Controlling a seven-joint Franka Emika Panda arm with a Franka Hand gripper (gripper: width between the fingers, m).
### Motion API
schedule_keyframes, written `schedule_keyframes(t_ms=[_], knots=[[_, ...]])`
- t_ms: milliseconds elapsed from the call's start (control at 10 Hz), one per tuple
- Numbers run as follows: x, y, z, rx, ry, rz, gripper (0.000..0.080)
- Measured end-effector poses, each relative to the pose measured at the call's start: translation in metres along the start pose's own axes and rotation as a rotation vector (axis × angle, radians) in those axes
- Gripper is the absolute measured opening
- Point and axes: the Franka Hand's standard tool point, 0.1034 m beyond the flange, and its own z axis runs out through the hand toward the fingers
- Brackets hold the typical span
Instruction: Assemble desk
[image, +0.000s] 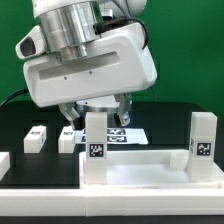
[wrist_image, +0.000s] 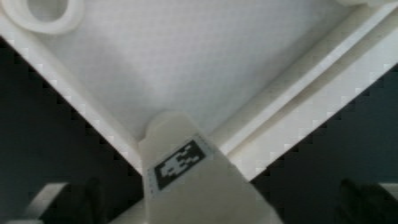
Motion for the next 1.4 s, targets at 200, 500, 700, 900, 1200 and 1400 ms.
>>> schedule_keyframes(t_ms=[200,500,700,900,1200,1400], knots=[[0.001,0.001,0.000,-0.009,0.000,-0.145,0.0649],[0.015,0.001,0.009,-0.117,0.106,-0.449,0.0649],[0.013,0.001,0.009,-0.112,0.091,-0.419,0.0485],[0.014,0.002,0.009,-0.105,0.099,-0.307,0.0308],[0.015,0.005,0.008,-0.097,0.108,-0.125,0.0299],[0.015,0.006,0.009,-0.079,0.124,0.220,0.0299]])
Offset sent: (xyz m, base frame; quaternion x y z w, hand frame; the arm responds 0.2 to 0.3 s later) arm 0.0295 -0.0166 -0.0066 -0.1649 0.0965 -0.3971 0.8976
